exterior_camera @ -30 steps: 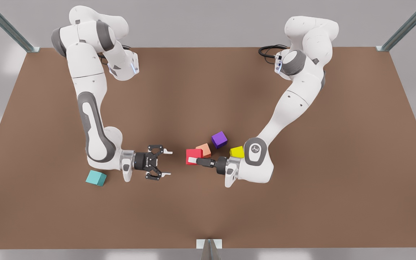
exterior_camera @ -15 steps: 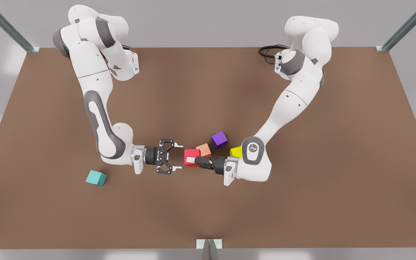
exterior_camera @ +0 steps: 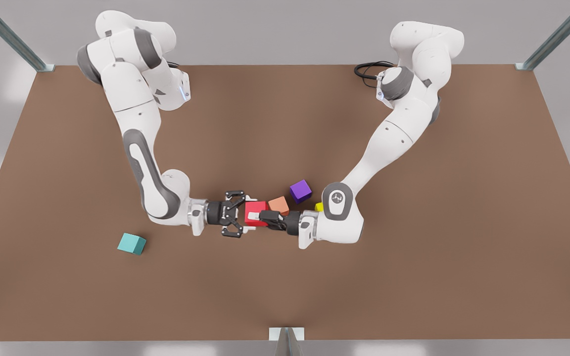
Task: Pick up red wooden cube and pass to hand red wooden cube and place in blue wooden cube
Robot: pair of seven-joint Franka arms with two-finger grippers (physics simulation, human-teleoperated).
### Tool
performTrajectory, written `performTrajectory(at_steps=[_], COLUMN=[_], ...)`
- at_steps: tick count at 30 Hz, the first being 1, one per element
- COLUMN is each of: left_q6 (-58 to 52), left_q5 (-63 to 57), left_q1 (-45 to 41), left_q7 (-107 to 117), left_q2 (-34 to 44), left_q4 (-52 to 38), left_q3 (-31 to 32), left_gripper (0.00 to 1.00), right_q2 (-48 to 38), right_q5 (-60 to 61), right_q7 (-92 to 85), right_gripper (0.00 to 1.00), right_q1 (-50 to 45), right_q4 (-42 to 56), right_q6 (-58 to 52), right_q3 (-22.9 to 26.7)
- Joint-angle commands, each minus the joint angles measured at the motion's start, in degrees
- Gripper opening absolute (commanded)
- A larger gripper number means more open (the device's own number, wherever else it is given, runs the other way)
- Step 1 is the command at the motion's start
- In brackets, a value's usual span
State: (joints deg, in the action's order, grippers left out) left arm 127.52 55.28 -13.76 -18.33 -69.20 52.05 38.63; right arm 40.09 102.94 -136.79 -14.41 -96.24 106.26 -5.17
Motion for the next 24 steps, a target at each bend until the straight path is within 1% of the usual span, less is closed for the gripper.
performTrajectory(at_steps=[1, 7, 8, 9, 10, 11, 12, 13, 17, 20, 22, 24], left_q6=[0.28, 0.28, 0.28, 0.28, 0.28, 0.28, 0.28, 0.63, 0.45, -0.34, -2.97, -9.82], left_q5=[1.15, 1.15, 1.15, 1.15, 1.15, 1.15, 1.15, 4.04, 4.31, 2.12, -0.33, -4.74], left_q1=[-0.03, -0.03, -0.03, -0.03, -0.03, -0.03, -0.12, -0.12, 0.23, 3.04, 5.76, 10.41], left_q7=[-6.02, -5.84, -5.40, -5.40, -5.49, -5.49, -5.40, -5.31, -5.14, -3.03, -2.85, -0.39], left_q2=[0.11, 0.11, 0.20, 0.20, 0.11, 0.11, 0.11, 0.11, 0.46, 1.34, 1.96, 2.84], left_q4=[-0.02, -0.02, -0.02, -0.02, -0.02, -0.02, 0.07, 0.42, 0.42, 0.51, 0.59, 0.59], left_q3=[0.04, 0.04, 0.04, 0.04, 0.04, 0.04, 0.04, 0.39, 0.39, 0.31, 0.39, 0.39], left_gripper=[0.49, 0.49, 0.49, 0.50, 0.51, 0.51, 0.84, 1.00, 1.00, 1.00, 1.00, 1.00], right_q2=[0.43, 0.95, 0.95, 0.95, 0.95, 0.95, 1.13, 1.22, 1.22, 1.13, 1.13, 0.17], right_q5=[0.25, 1.21, 1.21, 1.21, 1.30, 1.30, 1.39, 1.39, 1.30, 1.30, 1.04, -0.28], right_q7=[-6.04, -6.04, -6.04, -6.04, -6.04, -6.04, -6.04, -6.04, -5.95, -5.51, -4.98, -3.76], right_gripper=[0.99, 0.98, 0.92, 0.72, 0.54, 0.52, 0.51, 0.51, 0.51, 0.51, 0.51, 0.50], right_q1=[0.00, 0.08, 0.08, 0.08, 0.08, 0.08, 0.08, 0.08, 0.26, 0.44, 0.70, 2.54], right_q4=[0.26, 0.52, 0.61, 0.70, 0.70, 0.70, 0.70, 0.70, 0.70, 0.70, 0.70, 0.61], right_q6=[0.26, 0.26, 0.26, 0.26, 0.26, 0.26, 0.26, 0.26, 0.26, 0.35, 0.35, -0.18], right_q3=[-0.55, -1.60, -1.60, -1.60, -1.60, -1.60, -1.60, -1.60, -1.86, -1.86, -1.86, -1.78])
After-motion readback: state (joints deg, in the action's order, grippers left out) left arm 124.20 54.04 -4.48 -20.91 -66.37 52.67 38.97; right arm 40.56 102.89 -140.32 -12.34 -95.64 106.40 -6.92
